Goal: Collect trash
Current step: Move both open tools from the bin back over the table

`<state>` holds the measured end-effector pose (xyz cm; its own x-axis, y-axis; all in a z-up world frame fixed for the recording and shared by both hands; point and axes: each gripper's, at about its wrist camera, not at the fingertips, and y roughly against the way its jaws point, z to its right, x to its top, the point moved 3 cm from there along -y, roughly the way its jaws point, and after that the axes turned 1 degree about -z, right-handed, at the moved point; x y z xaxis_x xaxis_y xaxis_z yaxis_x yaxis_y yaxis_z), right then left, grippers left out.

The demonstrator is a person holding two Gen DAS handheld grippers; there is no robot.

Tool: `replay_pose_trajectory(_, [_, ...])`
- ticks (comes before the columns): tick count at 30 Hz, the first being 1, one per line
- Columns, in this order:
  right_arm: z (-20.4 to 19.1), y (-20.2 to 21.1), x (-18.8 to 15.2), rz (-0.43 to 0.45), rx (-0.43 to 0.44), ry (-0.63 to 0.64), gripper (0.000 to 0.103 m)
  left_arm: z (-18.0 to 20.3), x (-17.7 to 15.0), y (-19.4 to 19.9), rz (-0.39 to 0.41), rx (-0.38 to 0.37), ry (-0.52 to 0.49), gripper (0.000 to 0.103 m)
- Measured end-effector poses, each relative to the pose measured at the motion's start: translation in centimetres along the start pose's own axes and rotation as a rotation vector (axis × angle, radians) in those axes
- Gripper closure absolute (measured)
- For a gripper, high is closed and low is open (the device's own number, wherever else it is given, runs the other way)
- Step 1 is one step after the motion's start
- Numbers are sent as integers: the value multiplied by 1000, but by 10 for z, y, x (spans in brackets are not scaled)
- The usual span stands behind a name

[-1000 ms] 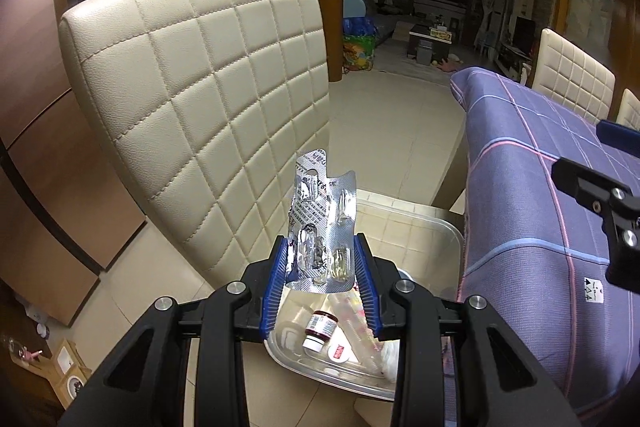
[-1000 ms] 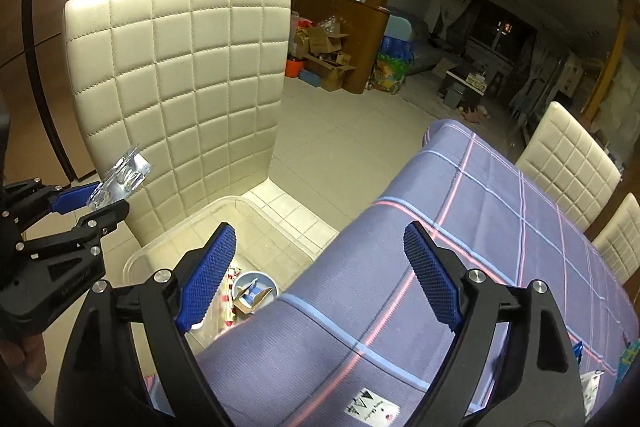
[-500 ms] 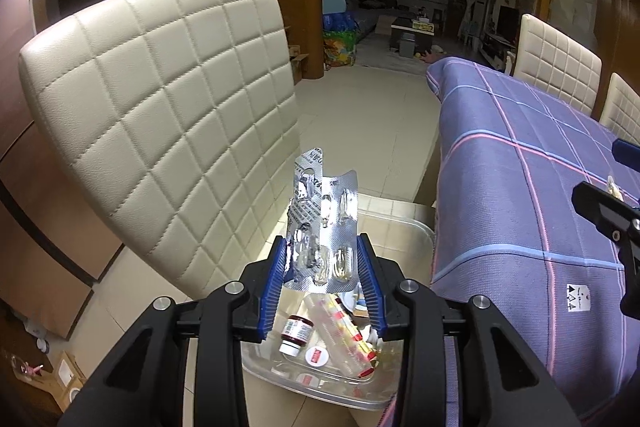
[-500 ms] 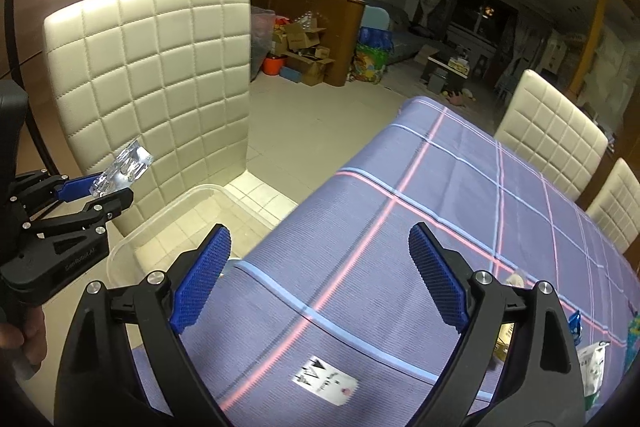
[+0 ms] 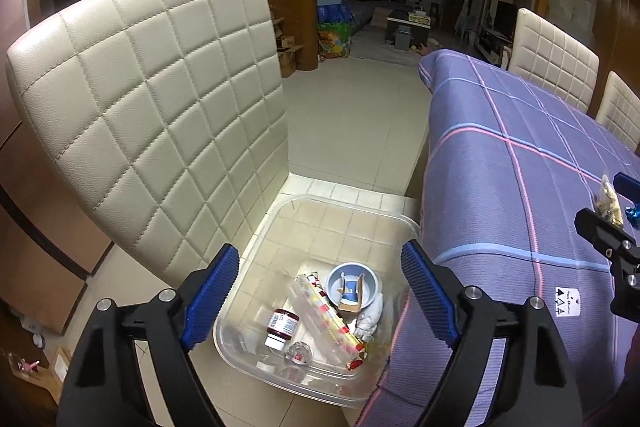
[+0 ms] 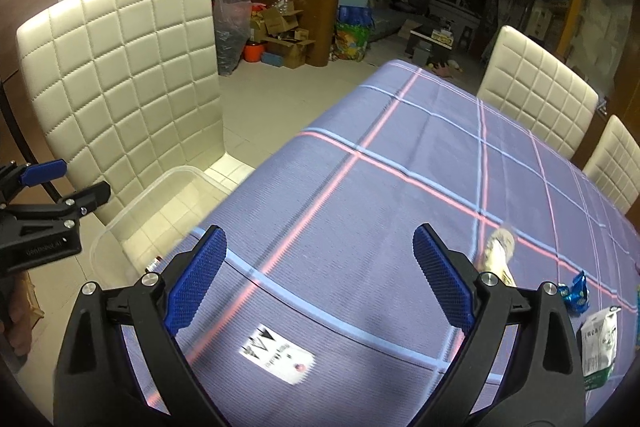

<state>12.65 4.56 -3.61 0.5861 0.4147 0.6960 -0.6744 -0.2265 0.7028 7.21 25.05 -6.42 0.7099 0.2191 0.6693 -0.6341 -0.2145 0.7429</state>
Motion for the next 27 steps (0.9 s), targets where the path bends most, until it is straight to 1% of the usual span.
replay_pose_trajectory(4, [17,1,-10,-8,-22,-21,10,12,-1,1,-6,-13,-19,22])
replay_pose_trajectory(8, [42,7,-21,-5,-48,-62,10,29,-2,4,-6,-39,-43,22])
replay_pose_trajectory(11, [60,12,-30,3,-80,-75,10,54,-3,6,-6,-55,-94,22])
replay_pose_trajectory(14, [85,21,-42,16,-137,-83,10,78,-2,8,-6,-69,-144,22])
replay_pose_trajectory(17, [110,30,-54,28,-198,-93,10,107,0,11,-5,-100,-185,22])
replay_pose_trajectory(20, [137,37,-65,31,-246,-117,10,140,2,14,-10,-150,-224,22])
replay_pose_trajectory(24, [181,46,-86,20,-286,-191,10,196,-2,18,-14,-213,-306,22])
replay_pose_trajectory(27, [215,56,-102,20,-340,-237,10,237,-7,22,-2,-236,-381,22])
